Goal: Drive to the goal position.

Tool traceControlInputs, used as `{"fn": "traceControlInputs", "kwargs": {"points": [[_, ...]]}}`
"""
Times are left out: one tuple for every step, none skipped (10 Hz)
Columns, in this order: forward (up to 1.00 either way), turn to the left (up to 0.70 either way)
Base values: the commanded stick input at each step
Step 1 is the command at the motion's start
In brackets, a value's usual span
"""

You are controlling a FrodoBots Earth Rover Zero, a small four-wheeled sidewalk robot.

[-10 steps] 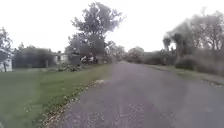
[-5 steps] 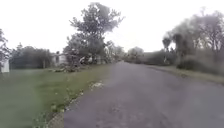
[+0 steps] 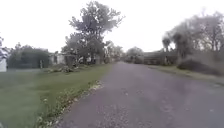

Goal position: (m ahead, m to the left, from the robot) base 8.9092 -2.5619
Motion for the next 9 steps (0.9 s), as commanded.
{"fn": "traceControlInputs", "kwargs": {"points": [[0.7,-0.14],[0.7,-0.14],[0.7,-0.14],[0.7,-0.14],[0.7,-0.14],[0.7,-0.14],[0.7,-0.14],[0.7,-0.14],[0.7,-0.14]]}}
